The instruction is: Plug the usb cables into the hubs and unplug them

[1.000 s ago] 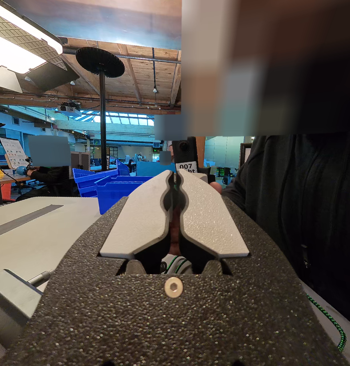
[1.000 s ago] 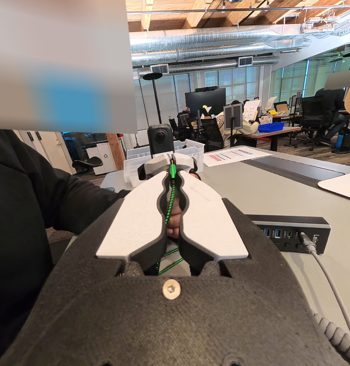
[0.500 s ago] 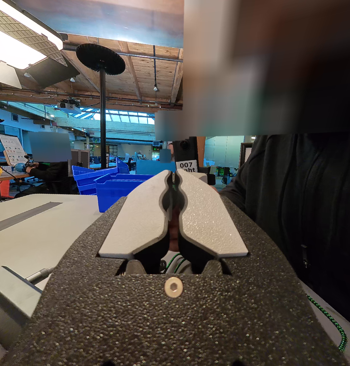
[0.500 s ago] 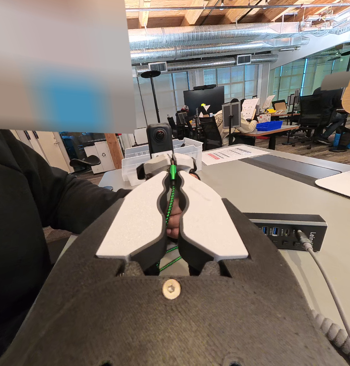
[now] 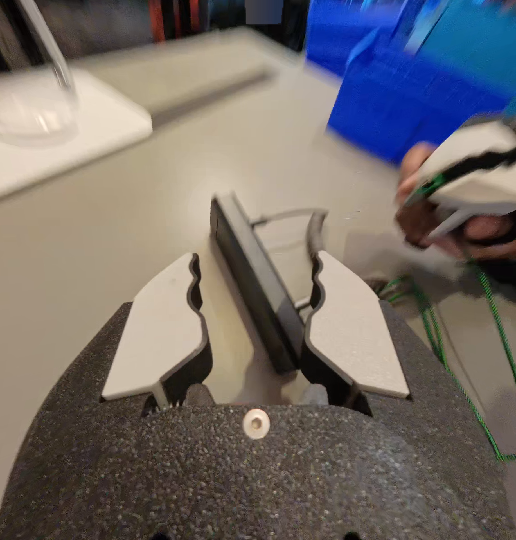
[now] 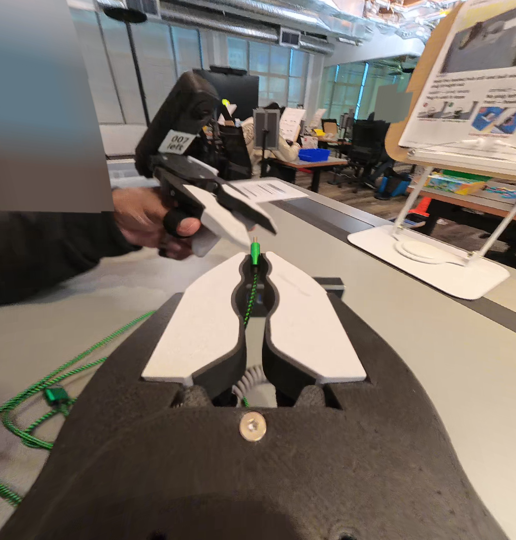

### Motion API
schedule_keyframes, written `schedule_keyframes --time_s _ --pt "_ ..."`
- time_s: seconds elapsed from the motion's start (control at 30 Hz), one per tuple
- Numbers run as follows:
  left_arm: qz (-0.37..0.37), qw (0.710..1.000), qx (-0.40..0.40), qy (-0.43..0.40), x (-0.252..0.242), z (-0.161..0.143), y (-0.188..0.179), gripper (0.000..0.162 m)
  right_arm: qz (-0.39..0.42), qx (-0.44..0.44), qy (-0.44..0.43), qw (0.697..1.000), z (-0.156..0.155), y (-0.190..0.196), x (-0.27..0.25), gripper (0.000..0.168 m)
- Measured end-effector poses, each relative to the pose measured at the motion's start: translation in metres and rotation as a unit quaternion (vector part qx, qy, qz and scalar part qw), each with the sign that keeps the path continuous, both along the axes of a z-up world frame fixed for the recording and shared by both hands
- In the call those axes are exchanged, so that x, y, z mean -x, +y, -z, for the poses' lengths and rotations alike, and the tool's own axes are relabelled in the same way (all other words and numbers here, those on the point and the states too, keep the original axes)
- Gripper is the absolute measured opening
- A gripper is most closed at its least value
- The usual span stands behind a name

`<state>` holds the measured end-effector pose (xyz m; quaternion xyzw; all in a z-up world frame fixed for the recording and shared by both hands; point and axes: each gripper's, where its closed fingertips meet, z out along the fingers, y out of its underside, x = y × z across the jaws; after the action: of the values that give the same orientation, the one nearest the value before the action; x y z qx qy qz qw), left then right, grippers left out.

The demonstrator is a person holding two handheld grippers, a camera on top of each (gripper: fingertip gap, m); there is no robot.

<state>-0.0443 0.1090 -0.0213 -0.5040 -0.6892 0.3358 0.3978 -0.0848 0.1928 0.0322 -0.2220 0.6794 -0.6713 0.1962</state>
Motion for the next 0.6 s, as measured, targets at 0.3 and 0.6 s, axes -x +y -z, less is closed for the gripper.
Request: schedule_keyframes --time_s 0.3,0.6 --pt "0.009 0.978 -0.075 -0.196 0.015 0.042 0.005 0.075 0.051 -0.015 0.082 0.995 0.021 -0.011 0.014 0.005" --pt "0.071 0.932 -0.080 -0.347 0.016 0.079 0.019 0.054 0.060 -0.021 0.108 0.992 0.029 -0.009 0.014 0.005"
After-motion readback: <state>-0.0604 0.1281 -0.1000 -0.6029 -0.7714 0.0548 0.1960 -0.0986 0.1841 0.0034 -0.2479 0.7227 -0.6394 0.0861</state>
